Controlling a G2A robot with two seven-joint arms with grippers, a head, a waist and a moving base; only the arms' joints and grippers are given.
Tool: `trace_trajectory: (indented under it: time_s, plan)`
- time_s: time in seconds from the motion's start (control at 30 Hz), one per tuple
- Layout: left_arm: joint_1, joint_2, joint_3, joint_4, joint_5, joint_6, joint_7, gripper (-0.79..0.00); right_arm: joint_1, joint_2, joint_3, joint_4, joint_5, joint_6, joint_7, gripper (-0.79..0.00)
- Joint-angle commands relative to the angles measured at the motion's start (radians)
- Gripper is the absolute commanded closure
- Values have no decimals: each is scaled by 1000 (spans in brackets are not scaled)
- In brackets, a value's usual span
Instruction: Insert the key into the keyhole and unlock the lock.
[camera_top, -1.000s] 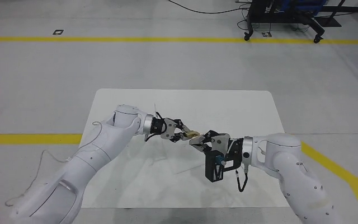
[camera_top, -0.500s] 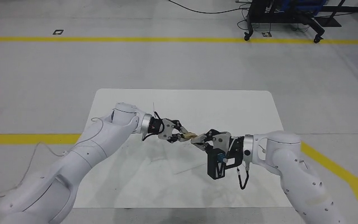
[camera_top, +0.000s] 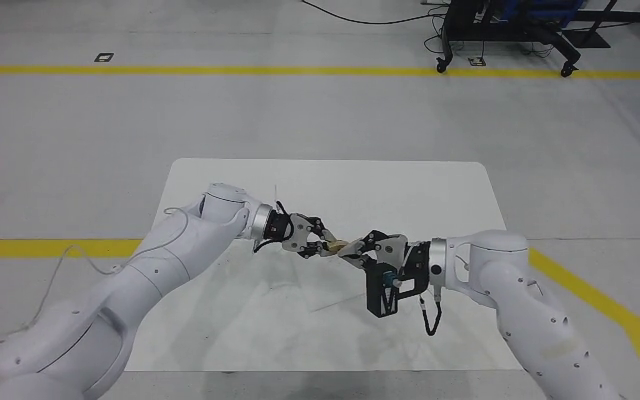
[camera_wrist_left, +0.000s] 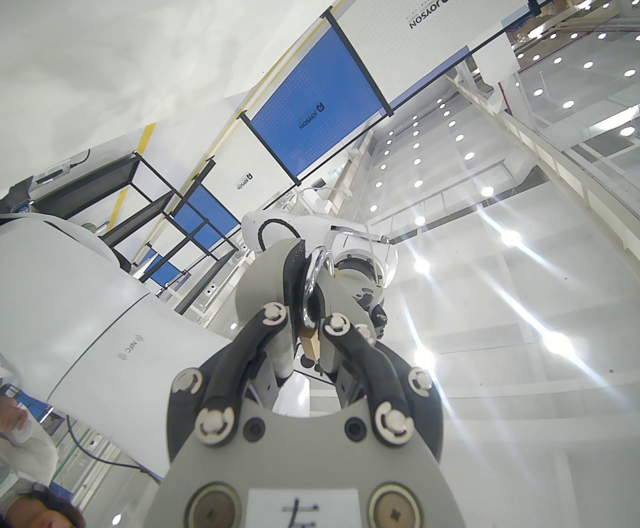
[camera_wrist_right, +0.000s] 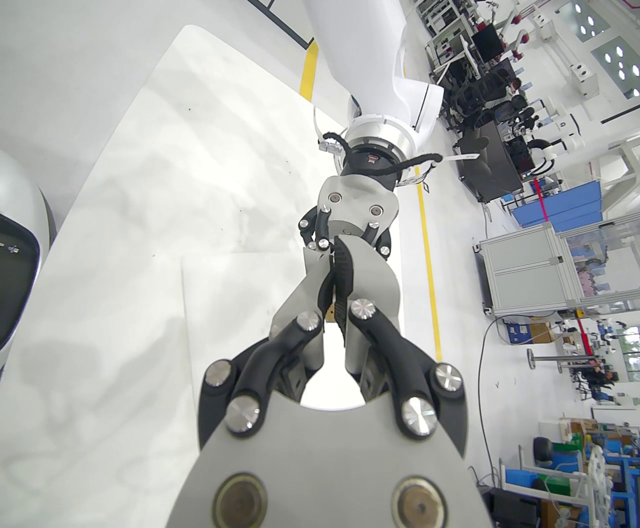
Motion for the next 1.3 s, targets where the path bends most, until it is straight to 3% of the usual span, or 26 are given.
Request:
trace_trajectory:
  time_s: [0.0,0.4,0.7,0.77,0.8,1.07,1.27]
  plan:
    - [-4,1,7,3,-4,-3,-3,0,2,1,-4,1,2,0,5,0]
    - [-21,1,39,9,-24,-12,-12,0,23,6,-28,-5,26,-6,58,0]
    - [-31,3,54,14,-31,-20,-20,0,46,3,-48,16,126,8,194,0]
    - [-32,3,55,17,-32,-20,-20,0,48,2,-51,13,147,10,215,-471]
    - [-33,3,55,17,-33,-21,-21,0,49,2,-52,13,158,10,223,-785]
    - [-31,2,32,40,-38,-21,-20,0,46,2,-46,7,225,21,259,-785]
    - [-17,-1,-11,50,-25,-49,57,0,46,2,-46,7,225,21,259,-785]
